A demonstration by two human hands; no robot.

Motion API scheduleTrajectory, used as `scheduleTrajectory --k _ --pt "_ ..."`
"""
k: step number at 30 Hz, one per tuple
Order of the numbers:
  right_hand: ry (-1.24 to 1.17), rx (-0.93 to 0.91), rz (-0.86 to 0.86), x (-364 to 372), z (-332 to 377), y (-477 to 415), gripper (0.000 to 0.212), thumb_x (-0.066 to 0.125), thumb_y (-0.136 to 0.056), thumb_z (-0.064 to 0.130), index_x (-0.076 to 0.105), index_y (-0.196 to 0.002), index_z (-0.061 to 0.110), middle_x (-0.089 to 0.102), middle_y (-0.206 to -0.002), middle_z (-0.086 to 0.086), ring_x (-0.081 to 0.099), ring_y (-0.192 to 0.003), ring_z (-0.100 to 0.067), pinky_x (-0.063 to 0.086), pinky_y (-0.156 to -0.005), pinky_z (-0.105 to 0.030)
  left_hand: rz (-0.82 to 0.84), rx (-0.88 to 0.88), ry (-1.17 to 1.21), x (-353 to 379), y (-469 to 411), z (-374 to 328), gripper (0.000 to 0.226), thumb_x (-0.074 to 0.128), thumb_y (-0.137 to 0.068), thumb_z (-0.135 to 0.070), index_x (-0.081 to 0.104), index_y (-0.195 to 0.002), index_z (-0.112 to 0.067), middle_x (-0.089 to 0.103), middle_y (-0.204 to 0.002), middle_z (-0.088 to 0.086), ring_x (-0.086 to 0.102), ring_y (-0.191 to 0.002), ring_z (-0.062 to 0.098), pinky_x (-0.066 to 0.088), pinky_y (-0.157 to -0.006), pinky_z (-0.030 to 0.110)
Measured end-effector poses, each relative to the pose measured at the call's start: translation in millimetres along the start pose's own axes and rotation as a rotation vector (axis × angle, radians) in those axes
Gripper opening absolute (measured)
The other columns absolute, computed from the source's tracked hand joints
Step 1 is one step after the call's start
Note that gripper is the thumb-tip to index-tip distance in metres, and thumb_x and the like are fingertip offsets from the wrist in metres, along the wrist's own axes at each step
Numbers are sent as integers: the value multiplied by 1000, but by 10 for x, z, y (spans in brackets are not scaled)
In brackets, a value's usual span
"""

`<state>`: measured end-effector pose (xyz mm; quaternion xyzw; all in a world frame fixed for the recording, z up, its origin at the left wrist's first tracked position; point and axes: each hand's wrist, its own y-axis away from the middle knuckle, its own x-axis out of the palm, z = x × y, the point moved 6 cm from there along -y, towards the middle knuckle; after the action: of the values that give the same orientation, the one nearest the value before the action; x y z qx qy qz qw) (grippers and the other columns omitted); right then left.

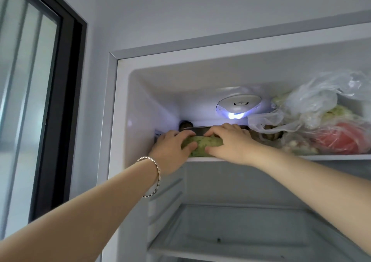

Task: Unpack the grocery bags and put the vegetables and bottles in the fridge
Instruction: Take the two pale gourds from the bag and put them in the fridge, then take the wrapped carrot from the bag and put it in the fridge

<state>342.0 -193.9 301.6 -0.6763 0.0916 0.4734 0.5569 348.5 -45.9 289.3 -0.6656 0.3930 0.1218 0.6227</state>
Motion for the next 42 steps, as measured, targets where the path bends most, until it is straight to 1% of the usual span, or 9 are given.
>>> scheduleTrajectory --k 7,11,16,19,21,24,30,37,42 --pt "203 1 -167 20 268 80 47 48 -87 38 42 -129 17 46 -132 -6 36 -126 -26 28 -102 -40 84 -65 -43 -46 186 -39 53 38 -99 -30 17 -148 -26 9 -157 7 6 -146 24 8 -118 31" --pt "126 -222 -321 -1 619 184 44 51 -85 31 49 -125 14 46 -126 -6 33 -125 -27 27 -99 -36 -122 -85 -14 -408 530 -135 45 46 -90 -4 42 -134 -14 41 -135 8 44 -122 25 29 -92 16" --pt "-98 -431 -303 13 1091 430 21 56 -81 19 65 -98 10 58 -103 -9 48 -107 -30 39 -87 -36 -214 -298 66 -927 1114 -54 29 40 -85 0 62 -86 -18 67 -94 6 65 -82 27 49 -65 31" --pt "-217 -472 -105 63 1456 660 19 50 -87 21 64 -100 16 61 -100 -3 55 -99 -24 44 -78 -31 -119 -522 1 -1233 1587 165 29 40 -83 -2 58 -73 -23 69 -88 5 68 -79 29 52 -62 30" --pt "-277 -542 70 106 1816 903 16 50 -88 26 62 -95 20 62 -92 2 58 -90 -22 43 -67 -28 45 -677 -104 -1424 1999 335 26 38 -85 -2 61 -82 -14 69 -96 10 66 -79 29 45 -55 25" --pt "-316 -740 297 136 2579 1488 10 50 -88 30 58 -89 24 52 -80 11 55 -84 -16 43 -67 -28 285 -898 -268 -1801 2890 537 16 42 -95 -8 58 -96 -10 66 -104 11 58 -67 16 47 -56 20" --pt "-436 -1109 505 -90 4295 3243 18 51 -91 31 63 -102 23 51 -85 10 53 -84 -13 42 -70 -26 284 -1254 -528 -2990 5247 302 20 49 -92 -12 62 -107 -6 65 -108 10 55 -82 20 49 -67 25" --pt "-530 -1530 621 -776 6037 5875 24 50 -89 27 66 -106 18 64 -109 -2 60 -99 -22 48 -80 -27 99 -1747 -729 -4252 8391 -1069 26 45 -86 -17 65 -102 -19 66 -109 4 62 -101 25 46 -81 29" --pt "-602 -1848 717 -1538 6727 7779 16 46 -85 20 61 -81 20 57 -87 -2 52 -81 -23 43 -70 -23 47 -2121 -825 -4757 10223 -2519 29 42 -87 -16 61 -110 -17 62 -118 5 59 -108 27 44 -82 30"
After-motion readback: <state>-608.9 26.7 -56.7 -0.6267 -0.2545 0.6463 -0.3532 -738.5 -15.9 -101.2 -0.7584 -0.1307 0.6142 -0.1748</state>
